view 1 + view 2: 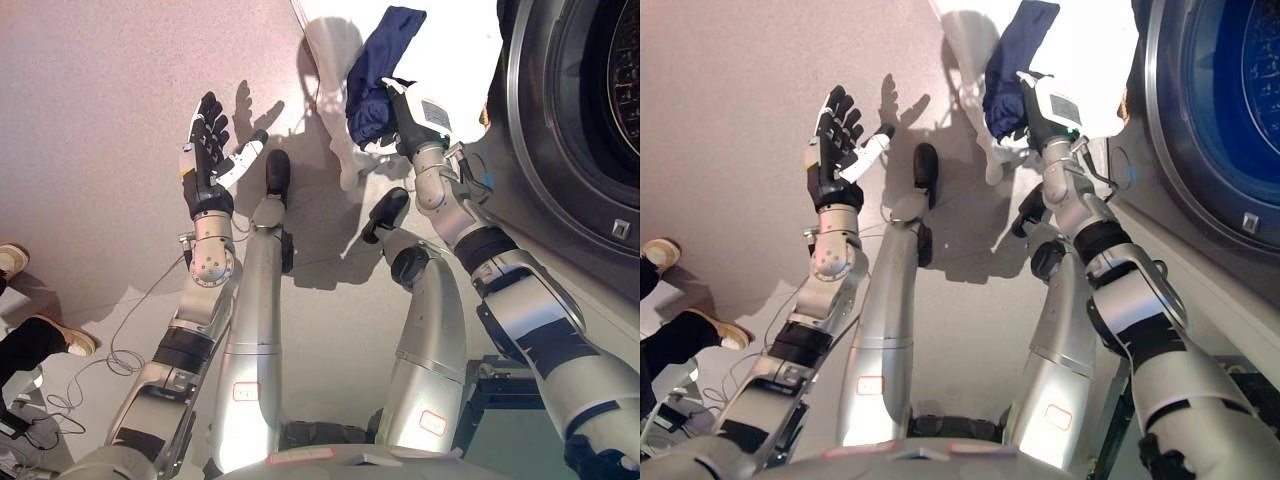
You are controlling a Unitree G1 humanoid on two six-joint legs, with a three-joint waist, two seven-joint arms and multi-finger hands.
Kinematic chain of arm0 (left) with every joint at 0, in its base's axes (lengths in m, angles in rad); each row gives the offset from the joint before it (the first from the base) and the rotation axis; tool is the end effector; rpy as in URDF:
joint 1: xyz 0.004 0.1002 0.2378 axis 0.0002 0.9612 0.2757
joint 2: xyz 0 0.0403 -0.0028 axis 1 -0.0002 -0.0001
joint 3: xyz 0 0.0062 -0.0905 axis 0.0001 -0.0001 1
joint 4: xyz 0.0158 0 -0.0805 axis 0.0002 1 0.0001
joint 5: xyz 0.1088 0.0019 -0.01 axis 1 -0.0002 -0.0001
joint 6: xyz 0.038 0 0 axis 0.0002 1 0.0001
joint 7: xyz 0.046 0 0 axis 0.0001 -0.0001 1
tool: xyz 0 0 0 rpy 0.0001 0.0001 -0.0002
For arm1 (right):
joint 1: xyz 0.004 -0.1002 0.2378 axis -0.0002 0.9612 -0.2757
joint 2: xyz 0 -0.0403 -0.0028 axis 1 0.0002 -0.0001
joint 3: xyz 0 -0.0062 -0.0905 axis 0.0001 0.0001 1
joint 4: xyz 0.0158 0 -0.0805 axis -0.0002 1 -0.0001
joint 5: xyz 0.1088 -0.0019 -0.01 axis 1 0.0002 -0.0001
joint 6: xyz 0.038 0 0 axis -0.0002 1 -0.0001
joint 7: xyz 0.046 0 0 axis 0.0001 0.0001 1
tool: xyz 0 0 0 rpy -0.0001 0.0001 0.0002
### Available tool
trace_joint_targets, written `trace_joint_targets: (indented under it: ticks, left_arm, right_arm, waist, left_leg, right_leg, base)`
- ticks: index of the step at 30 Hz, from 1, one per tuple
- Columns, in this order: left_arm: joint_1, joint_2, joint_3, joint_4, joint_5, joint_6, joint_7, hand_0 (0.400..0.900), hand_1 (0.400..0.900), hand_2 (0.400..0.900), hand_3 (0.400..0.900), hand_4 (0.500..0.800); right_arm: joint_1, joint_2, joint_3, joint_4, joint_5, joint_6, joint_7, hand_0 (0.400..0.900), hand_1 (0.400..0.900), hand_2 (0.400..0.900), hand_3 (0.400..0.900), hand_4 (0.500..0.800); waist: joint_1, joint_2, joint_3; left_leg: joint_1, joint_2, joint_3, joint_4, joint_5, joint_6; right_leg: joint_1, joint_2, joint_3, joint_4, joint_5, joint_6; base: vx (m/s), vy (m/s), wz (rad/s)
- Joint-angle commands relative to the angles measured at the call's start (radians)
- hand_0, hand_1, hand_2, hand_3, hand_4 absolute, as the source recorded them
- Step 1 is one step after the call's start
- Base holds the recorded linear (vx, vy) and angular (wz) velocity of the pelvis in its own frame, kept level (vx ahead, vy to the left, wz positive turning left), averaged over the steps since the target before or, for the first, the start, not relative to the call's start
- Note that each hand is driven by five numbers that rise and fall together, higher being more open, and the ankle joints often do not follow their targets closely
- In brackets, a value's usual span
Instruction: Put the clothes in the basket into the washing machine.
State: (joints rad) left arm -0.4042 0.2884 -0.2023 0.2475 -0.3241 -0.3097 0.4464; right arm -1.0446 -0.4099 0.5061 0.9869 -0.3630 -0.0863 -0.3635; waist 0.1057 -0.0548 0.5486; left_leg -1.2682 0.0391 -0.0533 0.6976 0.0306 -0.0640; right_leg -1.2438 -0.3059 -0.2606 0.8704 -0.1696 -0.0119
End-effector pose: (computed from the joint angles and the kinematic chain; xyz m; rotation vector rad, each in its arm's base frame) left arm 0.2765 0.1480 0.1142 -0.0948 -0.3888 0.2106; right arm 0.3603 -0.1554 0.1615 -1.0904 -0.3099 -0.1108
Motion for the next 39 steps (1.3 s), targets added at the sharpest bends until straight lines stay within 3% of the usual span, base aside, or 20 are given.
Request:
trace_joint_targets:
  ticks: [1, 4, 5, 6, 7, 15, 21, 25, 32, 39]
  left_arm:
    - [0.064, -0.004, -0.004, -0.105, -0.01, -0.087, 0.018, 0.9, 0.9, 0.9, 0.9, 0.8]
    - [0.061, 0.0, -0.012, -0.107, -0.014, -0.088, 0.016, 0.9, 0.9, 0.9, 0.9, 0.8]
    - [0.06, 0.002, -0.015, -0.108, -0.015, -0.088, 0.015, 0.9, 0.9, 0.9, 0.9, 0.8]
    - [0.061, 0.003, -0.016, -0.109, -0.016, -0.088, 0.012, 0.9, 0.9, 0.9, 0.9, 0.8]
    - [0.06, 0.004, -0.017, -0.108, -0.019, -0.089, 0.011, 0.9, 0.9, 0.9, 0.9, 0.8]
    - [0.057, 0.004, -0.015, -0.102, -0.019, -0.086, 0.014, 0.9, 0.9, 0.9, 0.9, 0.8]
    - [0.051, 0.005, 0.002, -0.099, -0.008, -0.08, 0.028, 0.9, 0.9, 0.9, 0.9, 0.8]
    - [0.051, 0.002, 0.034, -0.106, 0.011, -0.07, 0.054, 0.9, 0.9, 0.9, 0.9, 0.8]
    - [0.068, -0.001, 0.107, -0.114, 0.045, -0.05, 0.088, 0.9, 0.9, 0.9, 0.9, 0.8]
    - [0.101, 0.01, 0.133, -0.122, 0.061, -0.039, 0.08, 0.9, 0.9, 0.9, 0.9, 0.8]
  right_arm:
    - [0.037, 0.018, 0.011, 0.032, -0.013, -0.02, -0.02, 0.9, 0.9, 0.9, 0.9, 0.8]
    - [0.017, 0.024, 0.018, 0.076, -0.011, -0.013, -0.022, 0.9, 0.9, 0.9, 0.9, 0.8]
    - [0.015, 0.027, 0.024, 0.091, -0.017, -0.012, -0.019, 0.818, 0.818, 0.818, 0.818, 0.751]
    - [0.011, 0.028, 0.03, 0.096, -0.018, -0.01, -0.017, 0.567, 0.567, 0.567, 0.567, 0.6]
    - [0.01, 0.029, 0.035, 0.099, -0.023, -0.01, -0.016, 0.4, 0.4, 0.4, 0.4, 0.5]
    - [0.008, 0.032, 0.037, 0.108, -0.038, -0.003, -0.022, 0.4, 0.4, 0.4, 0.4, 0.5]
    - [0.011, -0.014, 0.033, 0.019, -0.058, 0.0, -0.046, 0.4, 0.4, 0.4, 0.4, 0.5]
    - [0.036, -0.082, -0.002, -0.162, -0.074, 0.003, -0.063, 0.4, 0.4, 0.4, 0.4, 0.5]
    - [0.175, -0.248, -0.199, -0.549, -0.155, 0.011, -0.104, 0.4, 0.4, 0.4, 0.4, 0.5]
    - [0.251, -0.363, -0.324, -0.663, -0.242, 0.037, -0.13, 0.4, 0.4, 0.4, 0.4, 0.5]
  waist:
    - [0.017, 0.046, -0.097]
    - [0.024, 0.051, -0.102]
    - [0.025, 0.052, -0.104]
    - [0.026, 0.053, -0.105]
    - [0.027, 0.053, -0.106]
    - [0.024, 0.049, -0.117]
    - [0.007, 0.036, -0.124]
    - [-0.02, 0.012, -0.129]
    - [-0.084, -0.019, -0.144]
    - [-0.105, -0.038, -0.165]
  left_leg:
    - [-0.041, -0.032, -0.014, 0.108, -0.161, 0.037]
    - [-0.059, -0.035, -0.013, 0.127, -0.162, 0.038]
    - [-0.062, -0.038, -0.013, 0.133, -0.163, 0.039]
    - [-0.068, -0.039, -0.011, 0.139, -0.163, 0.039]
    - [-0.071, -0.039, -0.01, 0.141, -0.163, 0.039]
    - [-0.082, -0.044, -0.01, 0.153, -0.163, 0.041]
    - [-0.075, -0.039, -0.008, 0.144, -0.162, 0.039]
    - [-0.063, -0.031, -0.004, 0.126, -0.161, 0.04]
    - [-0.045, -0.02, -0.005, 0.106, -0.172, 0.041]
    - [-0.047, -0.013, -0.004, 0.106, -0.179, 0.038]
  right_leg:
    - [-0.086, -0.012, 0.042, 0.009, 0.025, 0.14]
    - [-0.106, -0.02, 0.05, 0.028, 0.023, 0.137]
    - [-0.111, -0.022, 0.052, 0.033, 0.023, 0.137]
    - [-0.117, -0.023, 0.055, 0.039, 0.022, 0.136]
    - [-0.12, -0.024, 0.057, 0.039, 0.022, 0.136]
    - [-0.129, -0.027, 0.064, 0.047, 0.021, 0.135]
    - [-0.119, -0.019, 0.063, 0.035, 0.026, 0.138]
    - [-0.099, -0.007, 0.052, 0.005, 0.035, 0.142]
    - [-0.079, 0.019, 0.046, -0.021, 0.029, 0.145]
    - [-0.084, 0.029, 0.051, -0.027, 0.029, 0.147]
  base:
    - [0.0, 0.0, 0.0]
    - [0.0, 0.0, 0.0]
    - [0.0, 0.0, 0.0]
    - [0.0, 0.0, 0.0]
    - [0.0, 0.0, 0.0]
    - [0.0, 0.0, 0.0]
    - [0.0, 0.008, -0.04]
    - [-0.01, 0.022, -0.15]
    - [0.0, 0.001, -0.1]
    - [0.0, -0.004, -0.08]
